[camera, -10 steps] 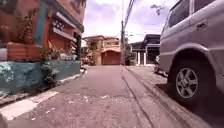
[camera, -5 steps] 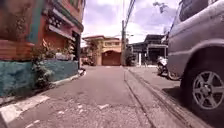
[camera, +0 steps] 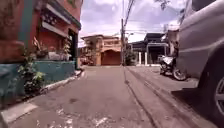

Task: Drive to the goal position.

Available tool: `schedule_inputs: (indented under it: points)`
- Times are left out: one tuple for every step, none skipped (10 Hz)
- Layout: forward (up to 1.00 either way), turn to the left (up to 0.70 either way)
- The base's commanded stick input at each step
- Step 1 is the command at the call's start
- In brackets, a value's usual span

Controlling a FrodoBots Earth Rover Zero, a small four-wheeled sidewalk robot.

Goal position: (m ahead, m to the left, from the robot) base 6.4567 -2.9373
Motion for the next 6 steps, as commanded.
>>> schedule_inputs:
  points:
    - [0.70, 0.00]
    - [0.70, 0.00]
    - [0.70, 0.00]
    - [0.70, 0.00]
    - [0.70, 0.00]
    - [0.70, 0.00]
